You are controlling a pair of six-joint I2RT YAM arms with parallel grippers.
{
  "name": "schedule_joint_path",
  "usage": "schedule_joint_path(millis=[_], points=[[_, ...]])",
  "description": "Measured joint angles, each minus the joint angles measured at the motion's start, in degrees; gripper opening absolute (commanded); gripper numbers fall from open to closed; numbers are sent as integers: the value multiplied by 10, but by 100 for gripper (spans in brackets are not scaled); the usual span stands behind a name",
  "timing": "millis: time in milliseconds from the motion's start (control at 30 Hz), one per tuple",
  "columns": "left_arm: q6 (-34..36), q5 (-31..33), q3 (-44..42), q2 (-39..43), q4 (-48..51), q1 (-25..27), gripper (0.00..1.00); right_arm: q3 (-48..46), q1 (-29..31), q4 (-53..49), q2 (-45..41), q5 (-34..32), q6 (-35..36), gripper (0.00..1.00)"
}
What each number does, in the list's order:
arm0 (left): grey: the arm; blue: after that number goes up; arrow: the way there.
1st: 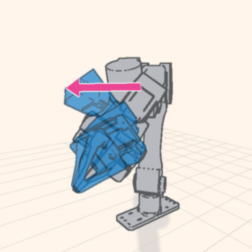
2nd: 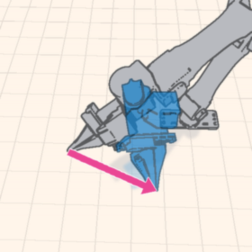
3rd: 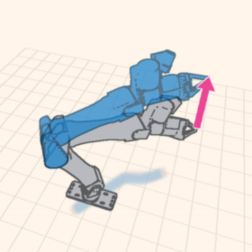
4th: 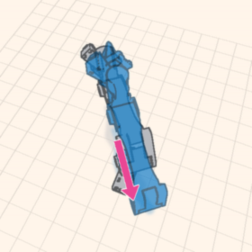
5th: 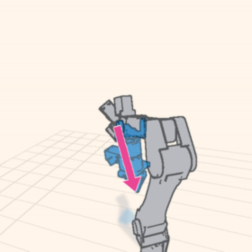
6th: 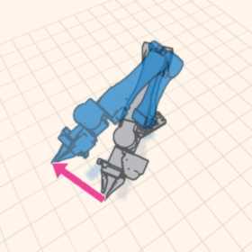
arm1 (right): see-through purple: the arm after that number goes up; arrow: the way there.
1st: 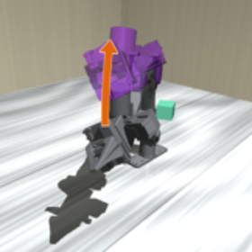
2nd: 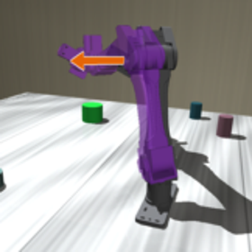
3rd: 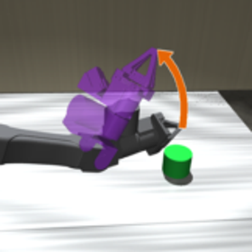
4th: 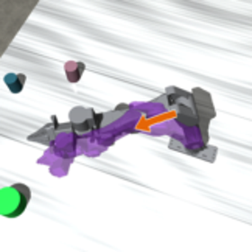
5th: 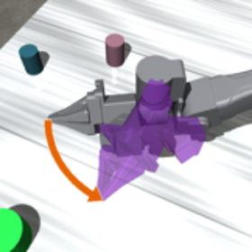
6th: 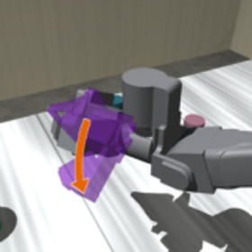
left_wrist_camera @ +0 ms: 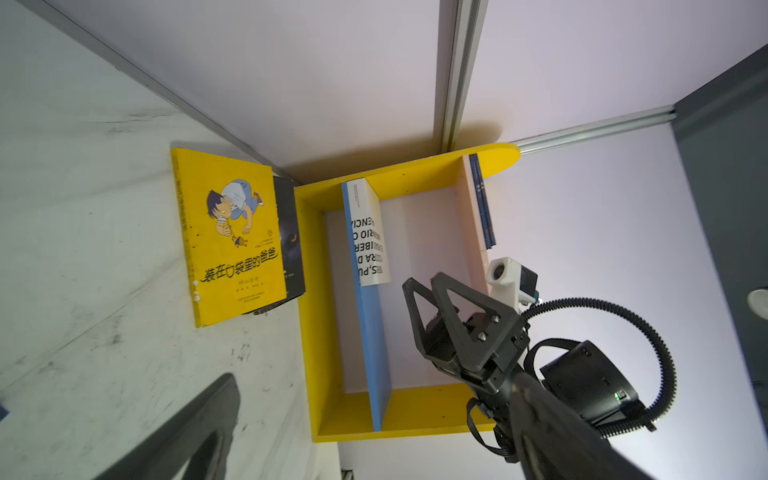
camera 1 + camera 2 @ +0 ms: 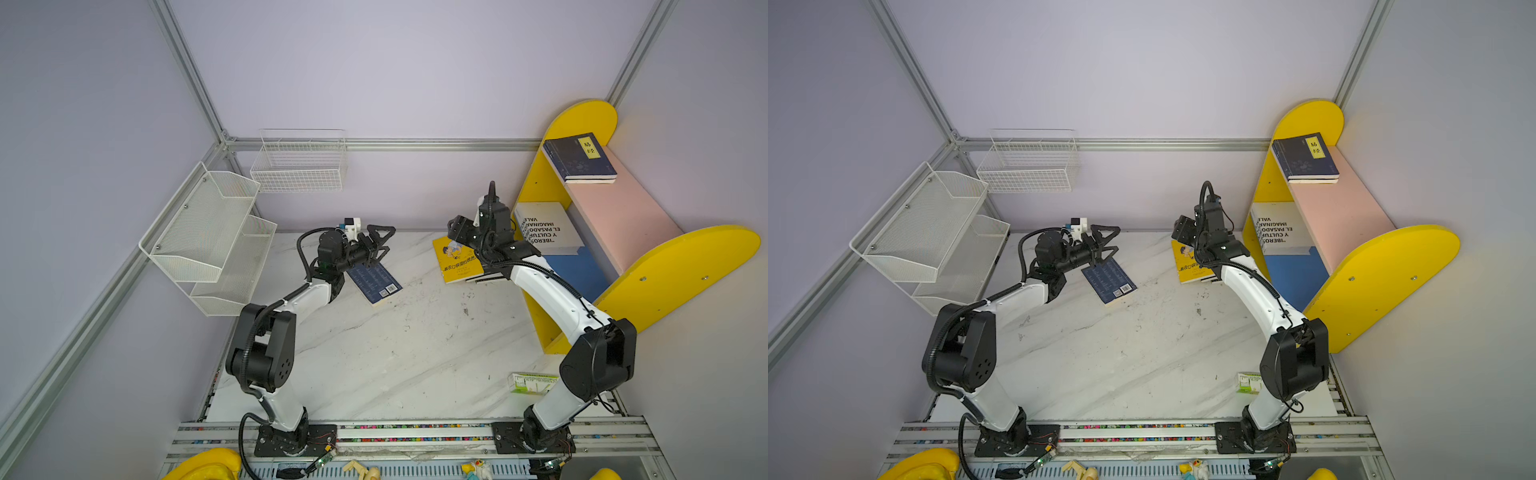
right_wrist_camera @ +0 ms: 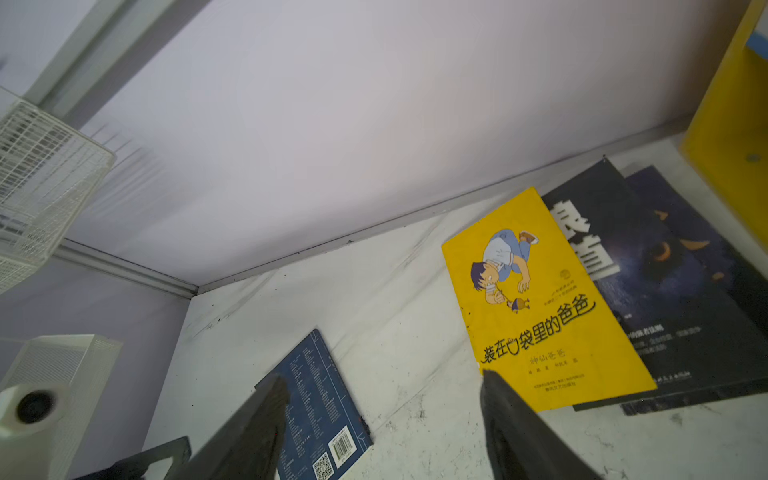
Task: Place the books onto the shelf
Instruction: 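Move the right gripper down to the yellow cartoon book on the table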
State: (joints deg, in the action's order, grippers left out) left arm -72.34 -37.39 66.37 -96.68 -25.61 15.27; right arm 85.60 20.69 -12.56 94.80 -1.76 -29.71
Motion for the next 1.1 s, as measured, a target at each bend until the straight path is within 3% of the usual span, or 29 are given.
schedule_joint_path(millis=[167,367,500,667,833,967,1100], points=[[53,58,2,49,62,21,100,-13,-2,31,18,-23,-16,96],[-57,54,-24,-14,-181,7,100,2,-50,49,86,-37,-9,91],[-115,42,-24,-106,-226,3,100,47,-113,27,178,-45,17,90],[-65,71,-19,-112,-65,21,100,113,-154,-6,273,-49,70,89],[62,181,50,-47,183,84,100,166,-151,-17,322,-34,104,89],[114,219,62,20,210,133,100,204,-148,-19,358,-23,118,88],[139,231,62,56,177,138,99,238,-148,-32,402,-17,133,82]])
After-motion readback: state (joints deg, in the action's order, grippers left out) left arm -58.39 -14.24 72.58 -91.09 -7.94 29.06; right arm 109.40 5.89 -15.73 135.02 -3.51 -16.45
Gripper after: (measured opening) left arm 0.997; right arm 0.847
